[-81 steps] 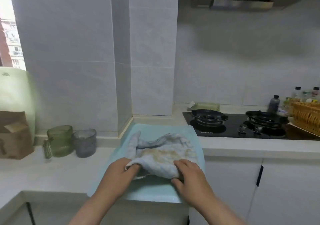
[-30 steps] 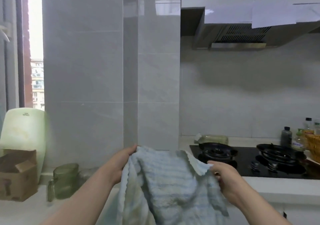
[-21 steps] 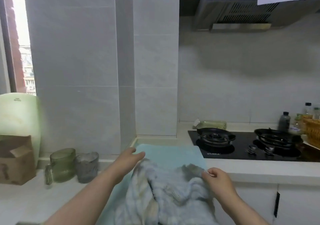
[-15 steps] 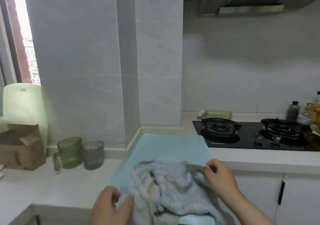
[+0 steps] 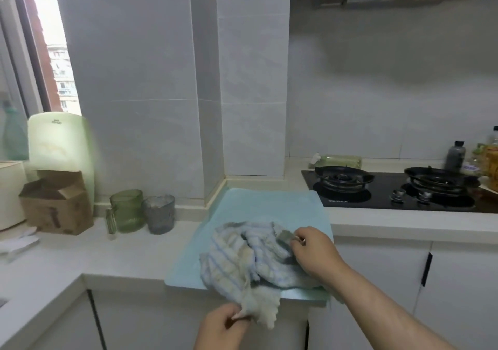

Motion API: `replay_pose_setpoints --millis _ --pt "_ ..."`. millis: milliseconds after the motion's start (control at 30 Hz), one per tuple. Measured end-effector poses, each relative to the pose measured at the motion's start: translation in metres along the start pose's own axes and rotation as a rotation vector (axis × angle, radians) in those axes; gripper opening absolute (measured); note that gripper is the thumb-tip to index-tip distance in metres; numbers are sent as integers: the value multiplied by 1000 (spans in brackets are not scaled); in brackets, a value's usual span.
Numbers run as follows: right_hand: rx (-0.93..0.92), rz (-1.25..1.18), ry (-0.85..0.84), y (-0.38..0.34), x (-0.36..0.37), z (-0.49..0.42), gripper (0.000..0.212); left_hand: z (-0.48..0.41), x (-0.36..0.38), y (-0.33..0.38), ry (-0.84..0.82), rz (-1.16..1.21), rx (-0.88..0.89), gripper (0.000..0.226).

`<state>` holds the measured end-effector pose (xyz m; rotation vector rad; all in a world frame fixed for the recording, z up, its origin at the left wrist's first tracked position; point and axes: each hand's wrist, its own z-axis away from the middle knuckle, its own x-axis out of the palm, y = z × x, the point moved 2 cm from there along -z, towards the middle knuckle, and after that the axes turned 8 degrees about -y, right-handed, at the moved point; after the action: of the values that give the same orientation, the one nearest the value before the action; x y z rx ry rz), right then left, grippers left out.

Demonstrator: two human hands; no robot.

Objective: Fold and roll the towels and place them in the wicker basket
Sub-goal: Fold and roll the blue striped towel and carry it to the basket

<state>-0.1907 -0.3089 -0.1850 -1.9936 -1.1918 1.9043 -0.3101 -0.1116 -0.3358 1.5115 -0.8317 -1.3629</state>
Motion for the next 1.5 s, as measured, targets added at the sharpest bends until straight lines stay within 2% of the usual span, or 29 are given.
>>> replay_pose_setpoints --millis 33,100,167,300,400,500,600,733,833,900,1033,1067,1167,1267,1400,1500 --pt "1 -31 -14 -2 1 2 28 10 -2 27 22 79 2 26" --pt "-7 -83 -45 -6 4 4 22 30 -14 65 94 212 138 27" --pt "-3 -113 -67 -8 7 6 12 30 -9 65 67 261 144 29" --pt "21 -219 -148 -11 14 13 20 35 8 67 -31 41 169 41" --pt "39 -260 -144 -11 18 20 13 27 18 69 27 -134 147 65" --pt "21 -319 -136 -11 20 29 27 18 24 71 191 -194 175 43" --pt "26 -418 -164 -10 18 36 36 10 30 65 254 -90 47 32" --pt "43 -571 -183 -5 16 40 34 4 41 58 153 -14 24 61" --pt "69 -649 -167 -3 17 42 38 1 49 61 218 -195 -16 77" --pt "82 -649 -153 -3 15 42 39 2 48 63 268 -363 -26 69" --pt "80 -615 -140 0 12 42 37 4 34 64 304 -488 61 17" --pt "69 -597 -133 1 10 42 35 5 29 63 313 -468 110 9" --pt "20 -592 -88 1 6 38 31 15 17 65 363 -360 307 25" --pt "12 -670 -12 -2 4 33 21 22 -2 86 378 -204 478 25" --pt "42 -827 4 -9 4 22 28 5 -35 124 489 117 483 39" --pt "43 -866 -12 -15 9 15 34 -18 -49 139 479 340 419 31"
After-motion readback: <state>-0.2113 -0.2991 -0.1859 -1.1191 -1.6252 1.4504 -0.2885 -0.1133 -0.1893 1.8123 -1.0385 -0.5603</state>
